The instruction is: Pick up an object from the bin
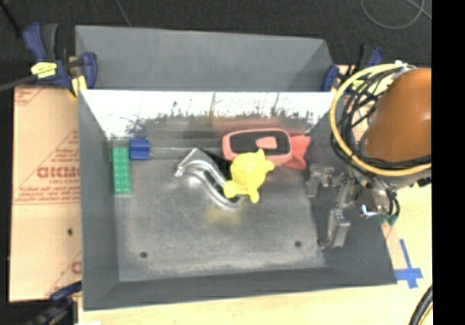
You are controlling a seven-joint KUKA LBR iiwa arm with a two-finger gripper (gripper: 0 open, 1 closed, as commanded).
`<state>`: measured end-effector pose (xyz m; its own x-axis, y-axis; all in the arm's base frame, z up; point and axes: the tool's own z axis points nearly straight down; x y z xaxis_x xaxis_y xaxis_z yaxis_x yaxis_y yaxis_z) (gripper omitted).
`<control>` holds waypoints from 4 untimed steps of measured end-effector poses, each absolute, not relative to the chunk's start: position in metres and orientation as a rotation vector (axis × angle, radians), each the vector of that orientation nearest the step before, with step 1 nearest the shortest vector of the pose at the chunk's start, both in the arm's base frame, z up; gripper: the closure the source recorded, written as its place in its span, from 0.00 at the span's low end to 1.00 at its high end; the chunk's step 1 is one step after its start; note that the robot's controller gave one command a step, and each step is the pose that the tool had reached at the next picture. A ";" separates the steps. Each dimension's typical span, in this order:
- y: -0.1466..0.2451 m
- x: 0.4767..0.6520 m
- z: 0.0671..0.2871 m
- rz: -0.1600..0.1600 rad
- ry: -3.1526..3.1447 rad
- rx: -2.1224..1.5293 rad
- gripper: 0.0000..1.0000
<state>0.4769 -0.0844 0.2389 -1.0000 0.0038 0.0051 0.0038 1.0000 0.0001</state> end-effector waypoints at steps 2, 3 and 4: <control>-0.072 0.511 0.181 0.004 -3.150 0.065 0.00; -0.030 0.576 0.160 0.004 -3.139 0.207 0.00; -0.021 0.608 0.116 0.006 -3.141 0.301 0.00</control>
Offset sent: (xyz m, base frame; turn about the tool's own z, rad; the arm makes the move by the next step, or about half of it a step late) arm 0.0813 0.0345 -0.1689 -0.1136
